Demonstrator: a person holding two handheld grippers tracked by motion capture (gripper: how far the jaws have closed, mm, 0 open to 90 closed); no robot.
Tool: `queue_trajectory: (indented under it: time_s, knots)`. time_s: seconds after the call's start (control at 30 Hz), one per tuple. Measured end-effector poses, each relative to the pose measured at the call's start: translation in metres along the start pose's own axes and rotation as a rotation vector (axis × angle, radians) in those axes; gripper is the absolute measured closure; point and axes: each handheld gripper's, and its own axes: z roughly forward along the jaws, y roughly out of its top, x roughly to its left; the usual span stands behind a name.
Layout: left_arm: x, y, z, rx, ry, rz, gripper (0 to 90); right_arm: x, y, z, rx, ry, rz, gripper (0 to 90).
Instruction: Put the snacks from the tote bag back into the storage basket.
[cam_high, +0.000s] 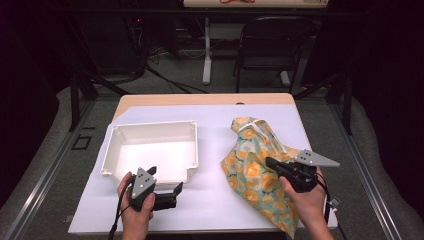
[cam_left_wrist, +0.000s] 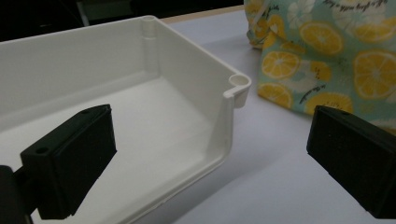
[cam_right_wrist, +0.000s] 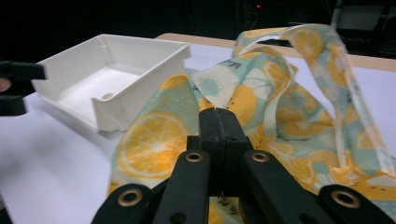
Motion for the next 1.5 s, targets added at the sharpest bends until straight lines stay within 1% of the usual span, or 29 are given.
queue_trajectory:
  time_s: [0.03,0.1,0.13,0.17,0.2,0.27,0.3,0.57,0.6,0.7,0.73,0.87,0.9,0.93,0.97,1.0,1.03,1.07,1.1,1.13,1.17,1.23,1.27,1.3,1.33,1.37,1.4,1.43,1.5]
  knots:
    - [-0.003,0.003,0.003,-0.001,-0.01,0.0,3.1,0.009,-0.003,0.001,0.003,0.013,-0.019,90.0]
    - [-0.01,0.008,0.008,-0.009,-0.031,-0.002,3.3,0.013,-0.005,0.001,0.01,0.017,-0.026,90.0]
    - [-0.017,0.013,0.013,-0.019,-0.045,-0.007,4.1,0.022,-0.009,0.004,0.016,0.042,-0.038,90.0]
    - [-0.017,0.013,0.013,-0.019,-0.045,-0.007,4.4,0.022,-0.009,0.004,0.016,0.042,-0.038,90.0]
    - [-0.022,0.016,0.017,-0.023,-0.055,-0.008,4.8,0.03,-0.013,0.007,0.028,0.061,-0.04,90.0]
    - [-0.028,0.021,0.022,-0.021,-0.073,0.002,5.2,0.033,-0.015,0.009,0.035,0.072,-0.043,90.0]
    - [-0.034,0.024,0.026,-0.026,-0.087,0.002,6.0,0.04,-0.02,0.014,0.051,0.085,-0.049,90.0]
    - [-0.065,0.043,0.051,-0.001,-0.151,0.038,9.3,0.051,-0.033,0.022,0.123,0.109,-0.055,90.0]
    - [-0.069,0.045,0.055,0.002,-0.158,0.04,9.3,0.051,-0.033,0.022,0.123,0.109,-0.055,90.0]
    - [-0.082,0.052,0.067,0.011,-0.18,0.041,10.4,0.055,-0.041,0.024,0.162,0.115,-0.061,90.0]
    - [-0.086,0.055,0.071,0.015,-0.19,0.038,11.2,0.057,-0.044,0.026,0.181,0.116,-0.077,90.0]
    - [-0.098,0.059,0.088,0.055,-0.211,0.021,12.0,0.059,-0.047,0.027,0.196,0.123,-0.078,90.0]
    - [-0.102,0.058,0.096,0.083,-0.218,0.005,15.2,0.058,-0.048,0.027,0.205,0.123,-0.069,90.0]
    - [-0.102,0.058,0.096,0.083,-0.218,0.005,16.8,0.058,-0.048,0.027,0.208,0.127,-0.069,90.0]
    - [-0.103,0.057,0.101,0.101,-0.217,-0.005,16.8,0.058,-0.048,0.027,0.208,0.127,-0.069,90.0]
    - [-0.104,0.055,0.104,0.122,-0.218,-0.008,21.3,0.057,-0.048,0.026,0.212,0.13,-0.075,90.0]
    - [-0.104,0.053,0.107,0.132,-0.217,-0.007,45.3,0.058,-0.048,0.022,0.203,0.142,-0.076,90.0]
    - [-0.104,0.05,0.11,0.14,-0.219,-0.015,54.6,0.057,-0.048,0.02,0.198,0.161,-0.071,89.5]
    - [-0.102,0.049,0.111,0.157,-0.227,-0.018,64.5,0.057,-0.048,0.02,0.198,0.161,-0.071,89.5]
    - [-0.101,0.047,0.112,0.17,-0.236,-0.028,64.5,0.057,-0.048,0.016,0.194,0.178,-0.073,87.4]
    - [-0.099,0.045,0.113,0.178,-0.248,-0.032,76.6,0.057,-0.047,0.009,0.16,0.193,-0.083,79.9]
    - [-0.096,0.042,0.114,0.207,-0.281,-0.044,83.2,0.053,-0.042,-0.002,0.105,0.209,-0.076,75.8]
    - [-0.096,0.04,0.114,0.208,-0.28,-0.044,83.2,0.053,-0.042,-0.002,0.105,0.209,-0.076,75.8]
    - [-0.095,0.038,0.113,0.222,-0.288,-0.039,85.8,0.051,-0.04,-0.006,0.09,0.212,-0.066,73.9]
    - [-0.095,0.037,0.113,0.23,-0.294,-0.035,87.8,0.042,-0.034,-0.016,0.029,0.222,-0.035,71.6]
    - [-0.095,0.035,0.112,0.239,-0.304,-0.032,88.3,0.037,-0.031,-0.022,0.002,0.219,-0.02,70.9]
    - [-0.095,0.033,0.112,0.245,-0.31,-0.031,88.3,0.037,-0.031,-0.022,0.002,0.219,-0.02,70.9]
    - [-0.096,0.03,0.112,0.244,-0.313,-0.03,88.9,0.032,-0.027,-0.027,-0.028,0.21,-0.001,69.4]
    - [-0.095,0.027,0.111,0.253,-0.321,-0.022,89.1,0.024,-0.022,-0.037,-0.088,0.136,0.028,59.0]
